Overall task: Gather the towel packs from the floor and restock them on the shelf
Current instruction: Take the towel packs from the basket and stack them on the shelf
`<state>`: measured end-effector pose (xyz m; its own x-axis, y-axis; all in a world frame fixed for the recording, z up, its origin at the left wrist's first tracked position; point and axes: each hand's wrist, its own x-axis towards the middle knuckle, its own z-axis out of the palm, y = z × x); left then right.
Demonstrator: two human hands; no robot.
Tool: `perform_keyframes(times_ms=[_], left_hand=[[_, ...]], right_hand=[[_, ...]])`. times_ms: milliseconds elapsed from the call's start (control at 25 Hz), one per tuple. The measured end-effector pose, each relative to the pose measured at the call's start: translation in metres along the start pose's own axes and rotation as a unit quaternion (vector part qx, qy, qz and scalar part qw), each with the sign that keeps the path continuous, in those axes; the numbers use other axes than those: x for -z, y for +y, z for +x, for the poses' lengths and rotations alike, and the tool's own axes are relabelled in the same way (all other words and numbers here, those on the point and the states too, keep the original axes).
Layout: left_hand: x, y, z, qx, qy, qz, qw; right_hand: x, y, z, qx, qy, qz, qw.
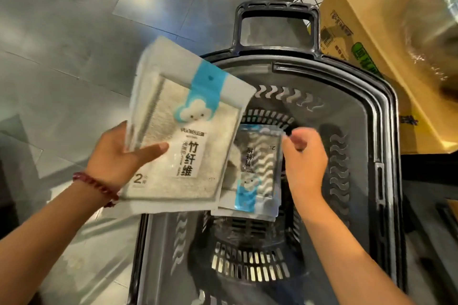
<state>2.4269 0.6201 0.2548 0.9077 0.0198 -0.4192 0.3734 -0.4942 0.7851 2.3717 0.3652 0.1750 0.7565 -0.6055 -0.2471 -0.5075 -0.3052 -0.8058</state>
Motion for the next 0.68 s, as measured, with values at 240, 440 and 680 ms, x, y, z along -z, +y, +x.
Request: perform_keyframes(times_ms=[240,440,680], left_hand=[[0.003,-0.024,0.005,-0.001,0.028,-0.086,0.996],[0.011,-0.035,0.010,-0.003,-0.007,-0.069,0.998],[0.014,-0.043,0.012,0.015,-0.028,-0.089,0.996]], right_hand=[[-0.035,0.140,-0.028,-0.256,-0.131,-0.189,0.939],[-0.068,0.167,-0.037,-0.280,-0.177,-0.237,0.913],[-0.079,0.170,-0.031,-0.328,-0.151,-0.210,0.909]])
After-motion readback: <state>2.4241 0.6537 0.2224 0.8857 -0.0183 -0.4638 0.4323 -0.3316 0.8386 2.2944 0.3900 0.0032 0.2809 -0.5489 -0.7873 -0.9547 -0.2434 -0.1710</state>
